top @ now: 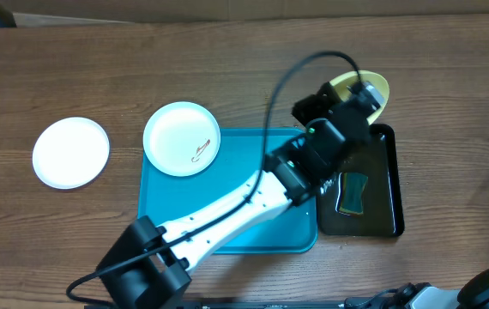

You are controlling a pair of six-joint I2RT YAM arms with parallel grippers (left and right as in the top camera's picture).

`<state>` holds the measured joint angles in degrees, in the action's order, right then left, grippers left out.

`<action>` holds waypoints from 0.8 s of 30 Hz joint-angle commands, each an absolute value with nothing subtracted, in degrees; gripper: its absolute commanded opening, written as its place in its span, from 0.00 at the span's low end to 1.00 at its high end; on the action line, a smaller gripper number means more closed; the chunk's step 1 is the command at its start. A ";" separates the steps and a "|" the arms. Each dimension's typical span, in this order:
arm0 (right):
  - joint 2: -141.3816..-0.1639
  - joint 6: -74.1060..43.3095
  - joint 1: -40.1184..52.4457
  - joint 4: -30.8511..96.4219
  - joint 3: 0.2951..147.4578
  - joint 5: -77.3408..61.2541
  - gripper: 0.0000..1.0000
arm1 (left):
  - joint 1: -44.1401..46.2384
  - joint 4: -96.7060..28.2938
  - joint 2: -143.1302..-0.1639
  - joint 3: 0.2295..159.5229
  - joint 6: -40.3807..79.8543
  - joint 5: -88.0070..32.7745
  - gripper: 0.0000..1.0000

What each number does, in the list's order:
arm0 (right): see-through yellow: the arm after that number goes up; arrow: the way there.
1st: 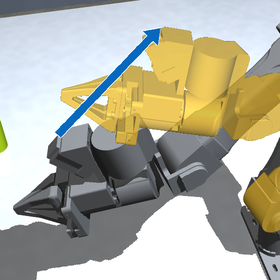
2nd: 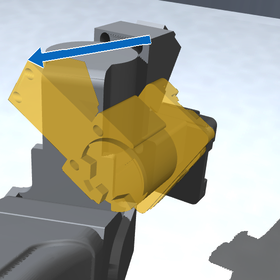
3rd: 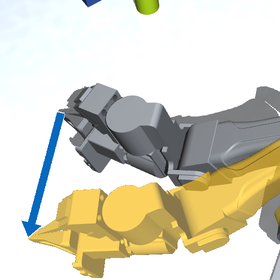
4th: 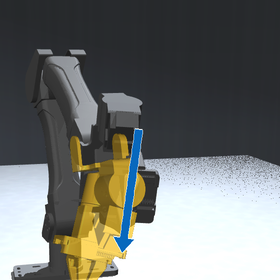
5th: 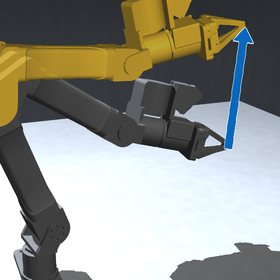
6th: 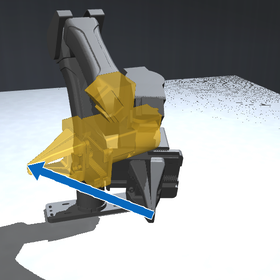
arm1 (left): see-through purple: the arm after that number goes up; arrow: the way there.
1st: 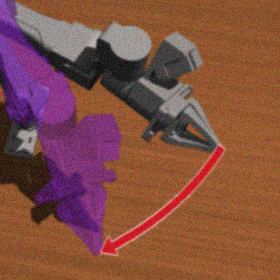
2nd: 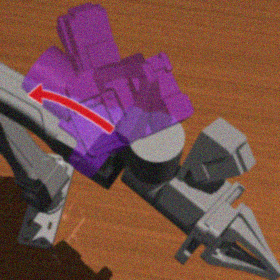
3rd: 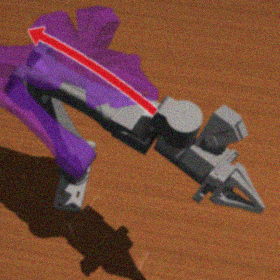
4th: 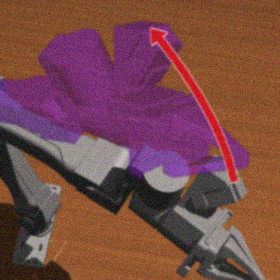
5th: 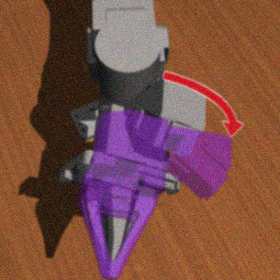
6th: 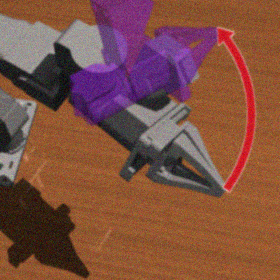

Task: Clean dirty plates on tray and stack at the side
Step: 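Tilt the yellow plate over the black tray to drain it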

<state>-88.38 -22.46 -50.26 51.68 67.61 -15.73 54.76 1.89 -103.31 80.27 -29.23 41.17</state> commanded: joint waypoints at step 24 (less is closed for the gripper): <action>-87.77 -22.46 -50.43 51.46 68.71 -16.16 1.00 | 55.94 -3.90 -106.37 81.49 -13.13 34.30 0.04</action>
